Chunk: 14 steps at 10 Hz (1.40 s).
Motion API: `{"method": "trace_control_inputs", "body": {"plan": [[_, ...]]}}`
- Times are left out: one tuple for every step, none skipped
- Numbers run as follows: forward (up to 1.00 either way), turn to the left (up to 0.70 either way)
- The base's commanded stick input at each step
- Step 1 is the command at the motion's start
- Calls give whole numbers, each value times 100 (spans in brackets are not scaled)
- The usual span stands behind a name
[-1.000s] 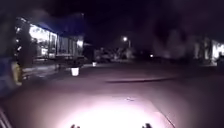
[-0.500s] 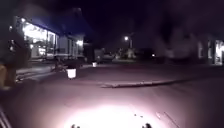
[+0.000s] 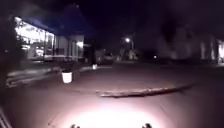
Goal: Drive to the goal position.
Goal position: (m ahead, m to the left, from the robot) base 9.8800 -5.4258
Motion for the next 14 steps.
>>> {"method": "trace_control_inputs", "body": {"plan": [[85, 0], [85, 0], [85, 0], [85, 0], [85, 0], [85, 0], [85, 0], [85, 0], [85, 0], [85, 0], [85, 0], [85, 0], [85, 0], [85, 0]]}}
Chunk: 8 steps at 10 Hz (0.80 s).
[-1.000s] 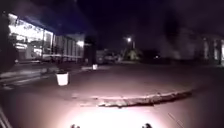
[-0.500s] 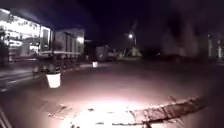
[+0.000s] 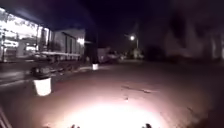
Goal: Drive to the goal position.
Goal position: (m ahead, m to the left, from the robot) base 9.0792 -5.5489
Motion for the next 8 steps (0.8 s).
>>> {"method": "trace_control_inputs", "body": {"plan": [[85, 0], [85, 0], [85, 0], [85, 0], [85, 0], [85, 0], [85, 0], [85, -3]]}}
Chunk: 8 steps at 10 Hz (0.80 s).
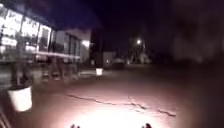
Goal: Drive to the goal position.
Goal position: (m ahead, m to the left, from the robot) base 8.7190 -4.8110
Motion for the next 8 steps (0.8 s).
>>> {"method": "trace_control_inputs", "body": {"plan": [[85, -22], [85, -32], [85, -34], [85, -34], [85, -34], [85, -30], [85, -16], [85, 0]]}}
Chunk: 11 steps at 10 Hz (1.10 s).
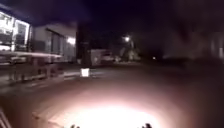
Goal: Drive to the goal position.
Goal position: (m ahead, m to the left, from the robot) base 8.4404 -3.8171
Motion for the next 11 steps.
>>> {"method": "trace_control_inputs", "body": {"plan": [[85, 0], [85, 0], [85, 0], [85, 0], [85, 0], [85, 0], [85, 0], [85, 0], [85, -8], [85, -31], [85, -34]]}}
